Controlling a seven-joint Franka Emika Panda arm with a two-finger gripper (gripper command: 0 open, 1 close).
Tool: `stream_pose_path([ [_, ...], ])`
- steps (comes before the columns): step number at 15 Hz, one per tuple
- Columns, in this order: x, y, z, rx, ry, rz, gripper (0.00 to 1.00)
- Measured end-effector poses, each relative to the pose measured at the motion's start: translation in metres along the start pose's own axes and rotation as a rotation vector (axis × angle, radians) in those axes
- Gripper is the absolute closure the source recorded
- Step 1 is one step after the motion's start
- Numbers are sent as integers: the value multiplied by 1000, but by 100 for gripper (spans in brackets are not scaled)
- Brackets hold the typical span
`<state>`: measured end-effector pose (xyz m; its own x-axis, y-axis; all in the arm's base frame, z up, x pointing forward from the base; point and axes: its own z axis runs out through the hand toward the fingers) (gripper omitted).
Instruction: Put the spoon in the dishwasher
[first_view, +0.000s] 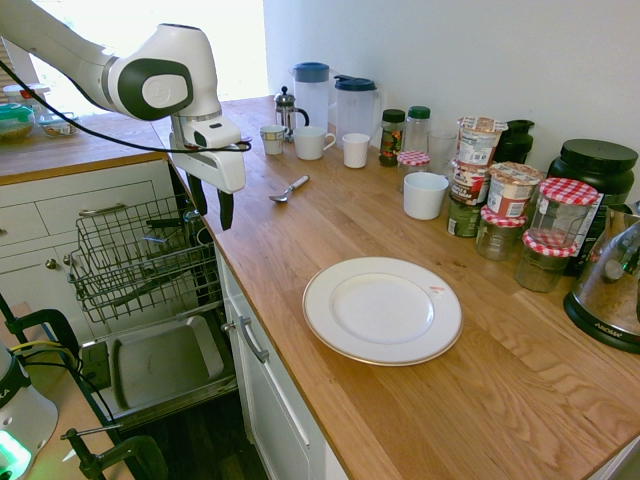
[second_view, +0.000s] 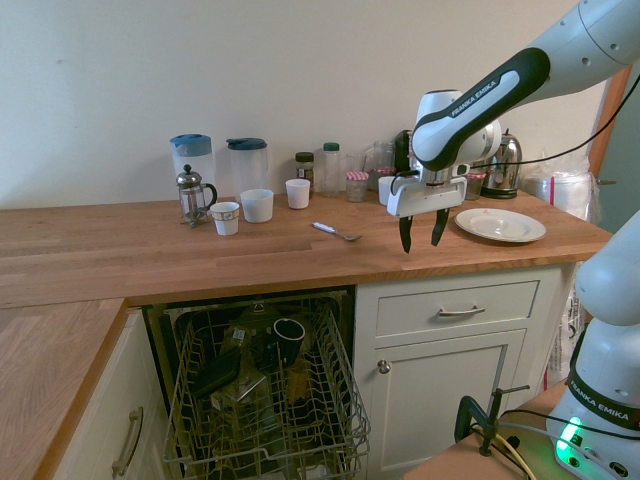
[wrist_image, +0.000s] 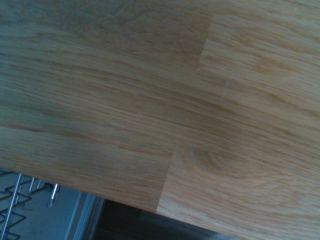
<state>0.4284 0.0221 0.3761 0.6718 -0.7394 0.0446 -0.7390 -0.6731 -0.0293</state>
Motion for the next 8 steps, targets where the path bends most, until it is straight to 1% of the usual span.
stream_pose_path([
  [2, 0, -1, 0, -3, 2, 1, 0],
  [4, 2, -12, -9, -12, 46, -12, 0],
  [8, 20, -62, -45, -21, 146, -93, 0],
])
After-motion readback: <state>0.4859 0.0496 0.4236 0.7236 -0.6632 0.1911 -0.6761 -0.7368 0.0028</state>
